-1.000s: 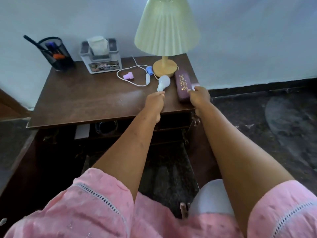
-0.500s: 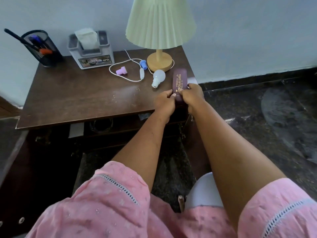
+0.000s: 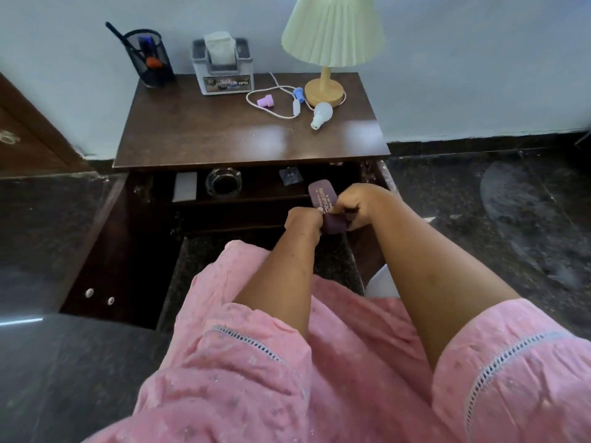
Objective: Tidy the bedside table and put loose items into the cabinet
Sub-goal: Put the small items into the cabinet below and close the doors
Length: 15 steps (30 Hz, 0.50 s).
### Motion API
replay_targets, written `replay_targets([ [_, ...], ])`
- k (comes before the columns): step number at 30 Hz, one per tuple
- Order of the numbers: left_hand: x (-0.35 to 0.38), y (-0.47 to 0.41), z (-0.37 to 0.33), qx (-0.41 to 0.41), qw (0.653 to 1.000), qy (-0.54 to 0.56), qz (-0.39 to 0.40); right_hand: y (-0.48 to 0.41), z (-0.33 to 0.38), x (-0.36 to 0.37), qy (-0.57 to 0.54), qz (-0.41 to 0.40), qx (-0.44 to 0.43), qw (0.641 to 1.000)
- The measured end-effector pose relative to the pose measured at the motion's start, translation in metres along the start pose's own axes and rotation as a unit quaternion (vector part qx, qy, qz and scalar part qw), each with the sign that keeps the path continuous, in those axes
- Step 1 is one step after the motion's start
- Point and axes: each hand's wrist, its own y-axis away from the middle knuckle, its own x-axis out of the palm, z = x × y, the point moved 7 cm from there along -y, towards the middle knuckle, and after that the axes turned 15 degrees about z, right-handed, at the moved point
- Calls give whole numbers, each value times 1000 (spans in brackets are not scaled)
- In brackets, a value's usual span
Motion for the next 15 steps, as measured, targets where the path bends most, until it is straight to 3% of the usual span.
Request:
replay_targets([
  [6, -32, -9, 3, -16, 1000, -2, -22, -17, 3, 27, -13, 35, -46, 998],
  [15, -30, -25, -17, -15, 999, 44, -24, -85, 28, 23, 79, 22, -75, 994],
])
